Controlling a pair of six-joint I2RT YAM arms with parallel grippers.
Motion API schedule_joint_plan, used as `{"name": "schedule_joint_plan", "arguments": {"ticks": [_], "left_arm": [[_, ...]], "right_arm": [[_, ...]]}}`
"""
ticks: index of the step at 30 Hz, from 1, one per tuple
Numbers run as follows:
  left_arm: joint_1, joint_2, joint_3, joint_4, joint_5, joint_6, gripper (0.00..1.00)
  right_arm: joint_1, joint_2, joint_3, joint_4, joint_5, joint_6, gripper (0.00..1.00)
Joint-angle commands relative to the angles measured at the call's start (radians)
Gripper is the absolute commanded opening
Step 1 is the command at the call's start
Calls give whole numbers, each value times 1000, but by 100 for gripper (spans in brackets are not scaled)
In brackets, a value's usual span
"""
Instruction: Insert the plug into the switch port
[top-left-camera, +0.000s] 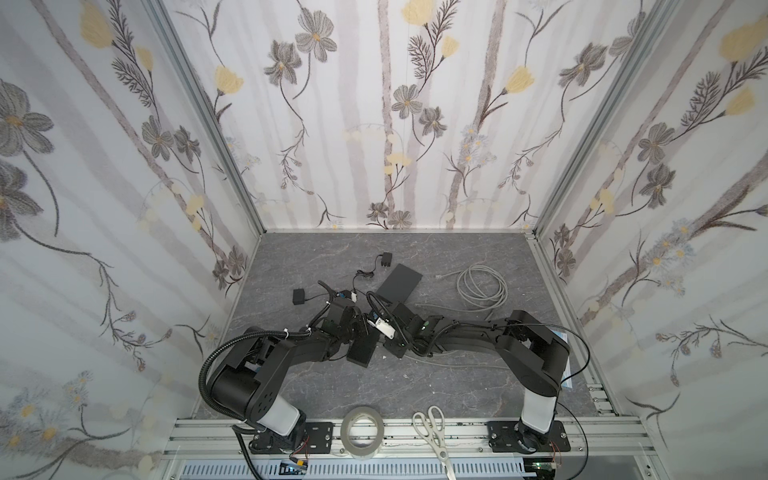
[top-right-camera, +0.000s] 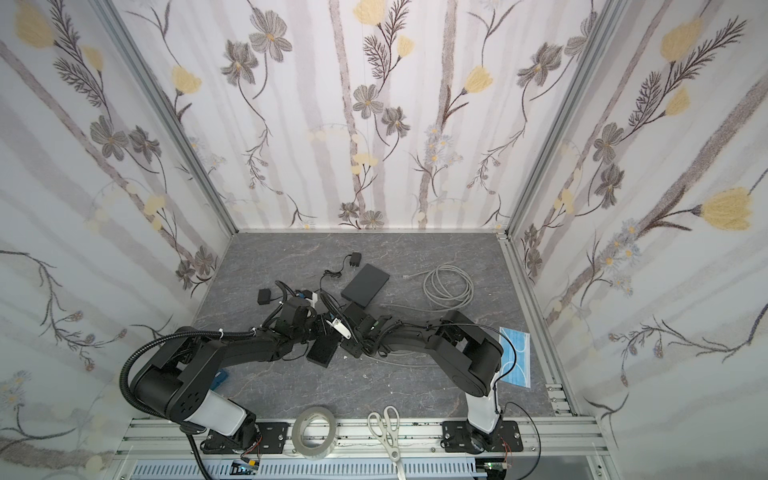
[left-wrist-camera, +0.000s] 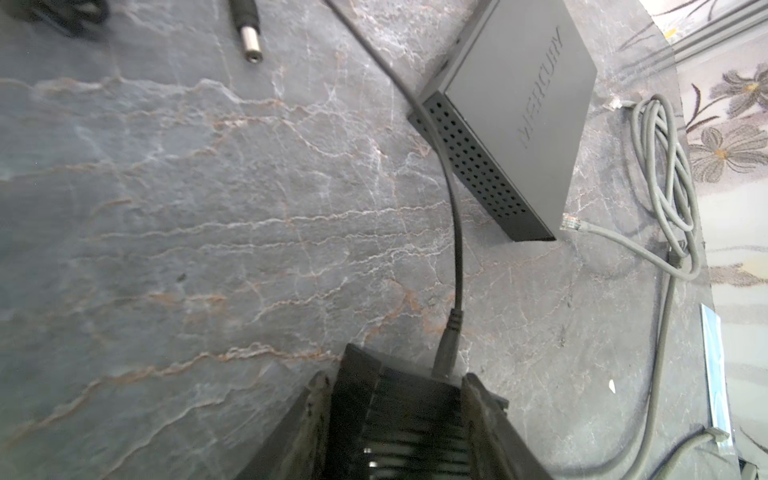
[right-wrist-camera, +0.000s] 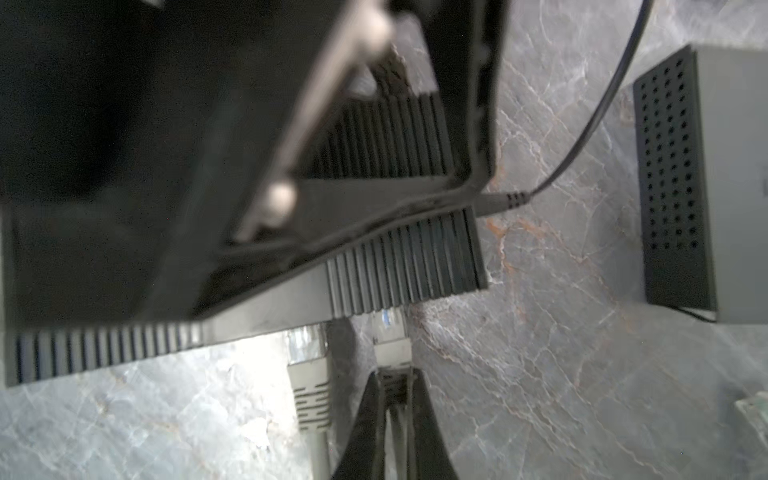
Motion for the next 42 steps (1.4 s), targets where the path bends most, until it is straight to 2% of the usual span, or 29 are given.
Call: {"name": "schedule_joint_plan", "arguments": {"ticks": [1,8,13,18,22,25,32,37,42], "left_arm": [[-25,-3,-3,-29,293,-43,50],[-26,-13,-3,-43,287,-34,50],[-26,-9,-7,-29,286,-42,50],[-26,5,-9,-11,290,-51,50],[-26,4,-1,-12,295,-51,50],[-27,-7,-4,-17,294,-48,43],[-28,-16,-7,-26,292,-47,36],[-31,-16,-10,-30,288,-45,36],[-31,-19,-14,-31,281,-46,36]], "right_arm": [[5,54,71,343,-159,37,0],[8,-13,40,393,-146,65,0],[8,37,120,271,-142,60,0],[7,-65,54,334,-122,66,0],[6,-25,76,296,-133,69,0],[8,-13,73,288,-145,81,0],[7,-58,51,303,-120,76,0],[6,-49,111,254,-119,70,0],[3,-86,88,312,-94,84,0]]}}
